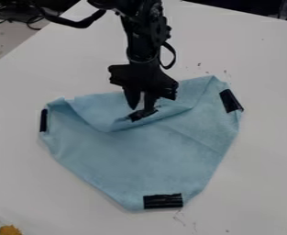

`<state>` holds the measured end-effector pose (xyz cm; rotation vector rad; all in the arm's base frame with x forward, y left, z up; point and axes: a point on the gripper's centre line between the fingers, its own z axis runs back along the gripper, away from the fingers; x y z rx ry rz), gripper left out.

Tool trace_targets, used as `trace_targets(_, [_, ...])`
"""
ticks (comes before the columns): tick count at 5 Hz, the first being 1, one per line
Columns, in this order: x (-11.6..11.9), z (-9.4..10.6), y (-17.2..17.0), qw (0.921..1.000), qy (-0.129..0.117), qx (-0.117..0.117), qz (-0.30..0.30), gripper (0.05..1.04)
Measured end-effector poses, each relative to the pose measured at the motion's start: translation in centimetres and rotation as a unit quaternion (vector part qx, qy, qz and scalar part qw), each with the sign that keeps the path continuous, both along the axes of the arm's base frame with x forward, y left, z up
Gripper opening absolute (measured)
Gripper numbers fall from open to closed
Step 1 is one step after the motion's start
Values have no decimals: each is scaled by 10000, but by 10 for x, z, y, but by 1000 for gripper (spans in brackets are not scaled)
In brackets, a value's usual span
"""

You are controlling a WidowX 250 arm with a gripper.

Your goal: Fold the cloth from top left to bottom right

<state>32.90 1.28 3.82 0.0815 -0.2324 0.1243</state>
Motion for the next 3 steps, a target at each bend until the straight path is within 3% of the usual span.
trace_targets(1, [-10, 7, -14, 9996, 208, -139, 135, 800])
trace_targets(2, [-16, 15, -21, 9986, 294, -251, 349, 1005])
trace_targets(3, [-14, 19, -20, 9992, 309, -181, 197, 1005])
